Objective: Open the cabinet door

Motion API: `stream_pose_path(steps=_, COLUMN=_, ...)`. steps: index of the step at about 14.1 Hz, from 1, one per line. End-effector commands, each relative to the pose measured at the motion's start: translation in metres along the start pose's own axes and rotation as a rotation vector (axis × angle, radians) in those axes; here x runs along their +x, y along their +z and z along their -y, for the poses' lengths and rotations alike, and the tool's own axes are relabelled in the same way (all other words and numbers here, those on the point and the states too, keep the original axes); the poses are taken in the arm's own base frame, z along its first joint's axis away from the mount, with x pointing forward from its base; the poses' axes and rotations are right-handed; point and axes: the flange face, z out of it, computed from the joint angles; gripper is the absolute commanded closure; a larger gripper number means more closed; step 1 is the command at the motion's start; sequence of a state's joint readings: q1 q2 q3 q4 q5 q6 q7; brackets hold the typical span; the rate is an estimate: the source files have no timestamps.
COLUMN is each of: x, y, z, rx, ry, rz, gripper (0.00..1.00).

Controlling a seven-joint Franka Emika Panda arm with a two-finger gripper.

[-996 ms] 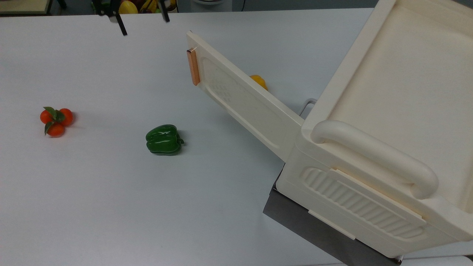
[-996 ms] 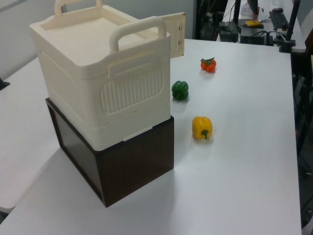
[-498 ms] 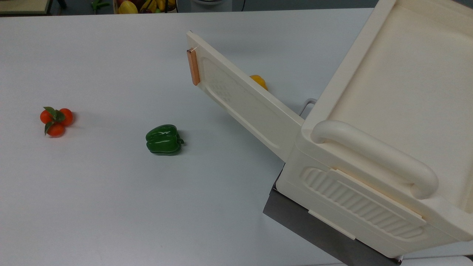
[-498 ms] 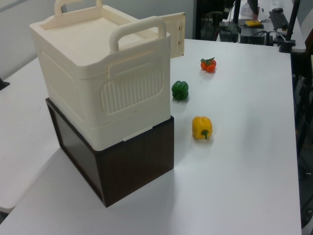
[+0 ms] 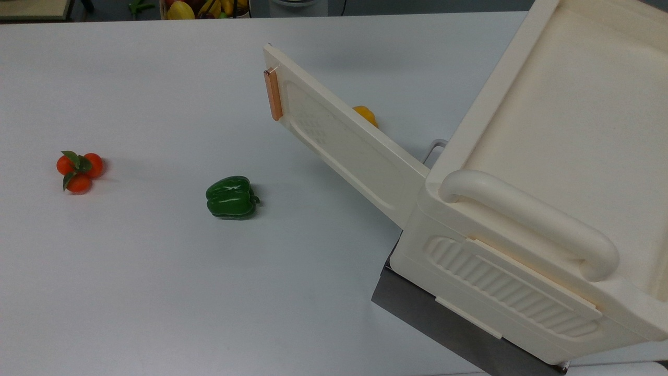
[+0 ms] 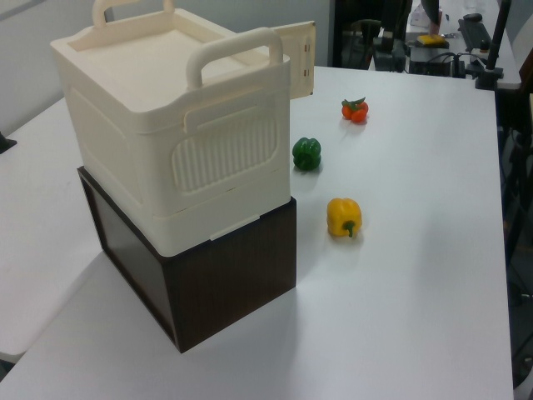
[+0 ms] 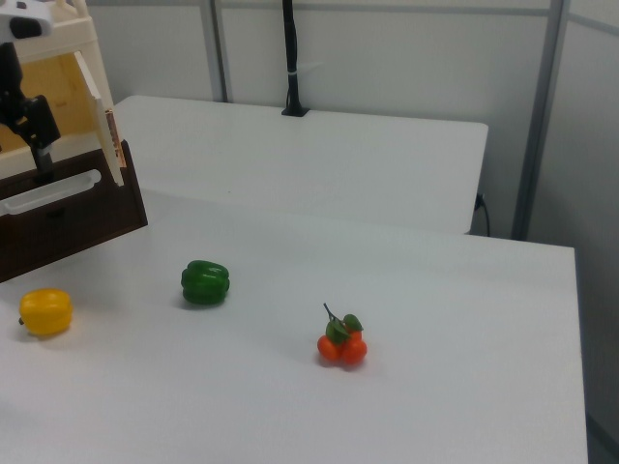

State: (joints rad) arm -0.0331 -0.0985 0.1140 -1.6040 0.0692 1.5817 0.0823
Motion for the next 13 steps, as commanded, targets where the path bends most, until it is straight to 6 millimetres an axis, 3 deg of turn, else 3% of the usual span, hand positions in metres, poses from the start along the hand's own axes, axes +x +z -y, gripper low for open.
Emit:
stream_pose_path(steps=1, x=0.003, y=0.003, z=0.002, rx=-0.003, ry=0.027, rz=-0.036, gripper=0.00)
stream_pose_path(steps=3, x=0.008, y=0.009, z=0.008, rx=0.000, ry=-0.030, rz=-0.051, gripper=0.00)
stream_pose_path(steps=7, x=0.017, y=0.015, z=-0.007, rx=0.007, ry=-0.070, rz=-0.072, gripper=0.00)
stream_pose_path(steps=13, x=0.018, y=0.013, z=-0.009, rx=0.006, ry=-0.099, rz=-0.077, gripper=0.00)
